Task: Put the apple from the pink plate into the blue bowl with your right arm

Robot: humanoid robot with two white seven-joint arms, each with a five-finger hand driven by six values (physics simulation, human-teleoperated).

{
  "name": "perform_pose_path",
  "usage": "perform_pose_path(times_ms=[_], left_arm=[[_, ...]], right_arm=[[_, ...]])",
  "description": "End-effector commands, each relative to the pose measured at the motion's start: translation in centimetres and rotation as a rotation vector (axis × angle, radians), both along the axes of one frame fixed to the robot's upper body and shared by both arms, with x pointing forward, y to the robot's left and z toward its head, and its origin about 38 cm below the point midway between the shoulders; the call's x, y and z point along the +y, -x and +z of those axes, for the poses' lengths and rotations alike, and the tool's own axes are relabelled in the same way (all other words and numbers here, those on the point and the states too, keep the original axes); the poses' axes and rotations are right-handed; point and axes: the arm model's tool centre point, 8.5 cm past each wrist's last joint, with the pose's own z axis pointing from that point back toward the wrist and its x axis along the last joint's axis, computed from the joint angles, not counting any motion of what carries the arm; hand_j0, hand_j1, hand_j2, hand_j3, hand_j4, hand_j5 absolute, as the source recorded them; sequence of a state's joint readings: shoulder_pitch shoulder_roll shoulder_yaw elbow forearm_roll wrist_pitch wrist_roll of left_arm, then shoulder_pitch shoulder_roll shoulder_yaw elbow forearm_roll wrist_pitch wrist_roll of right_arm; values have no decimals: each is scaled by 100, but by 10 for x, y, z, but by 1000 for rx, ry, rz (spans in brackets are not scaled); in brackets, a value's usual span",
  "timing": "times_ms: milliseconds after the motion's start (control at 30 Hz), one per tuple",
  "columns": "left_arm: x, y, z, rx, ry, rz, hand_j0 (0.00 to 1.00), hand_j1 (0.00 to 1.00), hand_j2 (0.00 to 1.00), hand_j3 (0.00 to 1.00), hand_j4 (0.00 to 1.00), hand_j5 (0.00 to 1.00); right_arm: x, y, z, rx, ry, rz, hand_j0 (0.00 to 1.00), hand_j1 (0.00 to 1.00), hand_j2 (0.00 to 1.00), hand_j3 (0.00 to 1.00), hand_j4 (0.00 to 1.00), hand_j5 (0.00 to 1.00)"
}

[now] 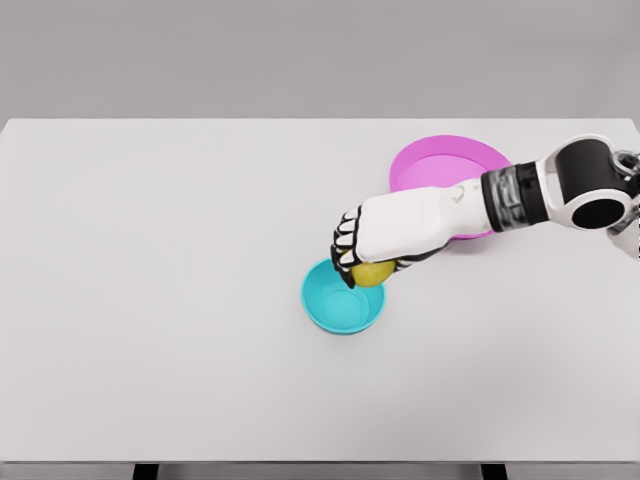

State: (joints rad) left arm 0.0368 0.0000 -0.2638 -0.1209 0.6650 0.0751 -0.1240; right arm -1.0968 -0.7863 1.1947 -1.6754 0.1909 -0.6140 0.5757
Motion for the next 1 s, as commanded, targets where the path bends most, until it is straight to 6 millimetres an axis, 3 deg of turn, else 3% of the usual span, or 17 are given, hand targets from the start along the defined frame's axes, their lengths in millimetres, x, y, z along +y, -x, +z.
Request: perform_pose_path(times_ms=[0, 167, 267, 333, 567, 600, 667, 767, 967], left_arm=[[0, 0, 0, 0, 0, 1, 100, 100, 100, 100, 100, 100], [0, 0, 0, 0, 0, 1, 100, 100, 100, 100, 100, 100], [0, 0, 0, 0, 0, 1, 100, 100, 100, 100, 100, 100], [0, 0, 0, 0, 0, 1, 100, 100, 100, 100, 100, 100], [0, 0, 0, 0, 0, 1, 100, 100, 100, 100, 100, 100], [0, 0, 0, 1, 0, 1, 100, 100, 100, 100, 100, 100], [0, 0, 0, 0, 0, 1, 100, 100, 100, 100, 100, 100], [0, 0, 0, 0, 0, 1, 100, 100, 100, 100, 100, 100], [0, 0, 0, 0, 0, 1, 100, 100, 100, 100, 100, 100]], right_arm=[[4, -2, -7, 23, 4, -1, 41, 41, 41, 41, 41, 41], [1, -14, -17, 39, 23, -37, 44, 44, 44, 44, 44, 44], [2, -10, -14, 30, 25, -22, 58, 58, 58, 58, 58, 58], [7, -1, -10, 22, 21, 10, 58, 58, 58, 58, 58, 58], [17, -4, -8, 20, 14, -1, 58, 58, 58, 58, 58, 58], [17, -5, -8, 19, 15, -3, 64, 64, 64, 64, 64, 64], [13, -5, -9, 20, 19, -17, 89, 89, 89, 89, 89, 89], [12, -5, -8, 17, 19, -21, 97, 97, 97, 97, 97, 97], [9, -3, -6, 12, 21, -21, 100, 100, 100, 100, 100, 100]])
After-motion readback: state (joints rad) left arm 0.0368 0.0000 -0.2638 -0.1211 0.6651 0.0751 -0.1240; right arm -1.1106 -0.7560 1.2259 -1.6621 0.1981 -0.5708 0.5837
